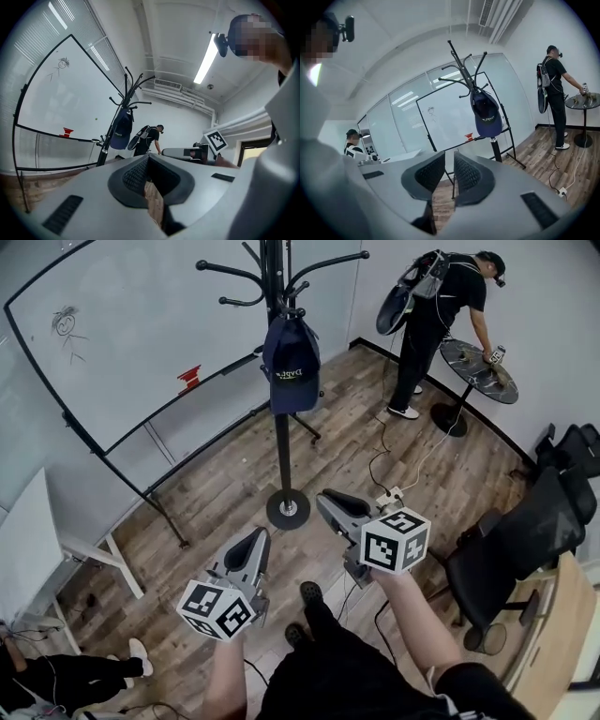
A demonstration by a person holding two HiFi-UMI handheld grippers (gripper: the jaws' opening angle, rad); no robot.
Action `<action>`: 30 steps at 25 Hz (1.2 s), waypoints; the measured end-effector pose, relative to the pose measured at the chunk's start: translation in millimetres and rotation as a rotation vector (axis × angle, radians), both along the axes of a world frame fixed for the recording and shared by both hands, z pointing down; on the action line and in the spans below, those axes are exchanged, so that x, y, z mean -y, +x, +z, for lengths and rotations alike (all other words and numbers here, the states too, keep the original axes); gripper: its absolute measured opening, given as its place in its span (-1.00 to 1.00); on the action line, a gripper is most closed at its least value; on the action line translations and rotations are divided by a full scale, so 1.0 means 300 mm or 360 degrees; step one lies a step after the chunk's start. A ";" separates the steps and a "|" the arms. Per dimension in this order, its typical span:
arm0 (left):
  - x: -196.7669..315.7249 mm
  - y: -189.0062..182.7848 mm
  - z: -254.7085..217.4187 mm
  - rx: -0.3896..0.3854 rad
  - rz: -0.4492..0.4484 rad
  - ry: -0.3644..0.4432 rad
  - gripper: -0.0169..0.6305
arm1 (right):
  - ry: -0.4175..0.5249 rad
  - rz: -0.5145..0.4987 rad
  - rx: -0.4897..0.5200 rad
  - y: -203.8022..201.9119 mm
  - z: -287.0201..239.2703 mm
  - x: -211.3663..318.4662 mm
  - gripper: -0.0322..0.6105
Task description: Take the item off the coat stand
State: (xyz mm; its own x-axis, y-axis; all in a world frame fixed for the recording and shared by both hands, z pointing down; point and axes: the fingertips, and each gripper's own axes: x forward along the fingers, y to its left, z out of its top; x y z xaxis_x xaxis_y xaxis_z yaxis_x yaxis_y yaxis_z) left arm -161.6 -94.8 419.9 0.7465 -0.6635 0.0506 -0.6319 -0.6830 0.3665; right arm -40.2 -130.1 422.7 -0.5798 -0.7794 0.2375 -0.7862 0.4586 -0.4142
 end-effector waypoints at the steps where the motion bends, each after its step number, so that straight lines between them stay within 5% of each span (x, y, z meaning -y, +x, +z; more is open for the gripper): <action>1: -0.012 0.011 0.001 0.0000 0.0022 -0.0001 -0.91 | 0.0035 0.0007 -0.0001 0.003 -0.017 -0.030 -0.68; 12: -0.053 0.095 -0.038 0.0018 0.0115 0.0047 -0.90 | 0.0383 0.0033 -0.0097 0.021 -0.105 -0.180 -0.77; 30: -0.041 0.058 -0.033 0.0047 0.0082 0.0041 -0.90 | 0.0427 0.0019 -0.0052 0.018 -0.086 -0.181 -0.80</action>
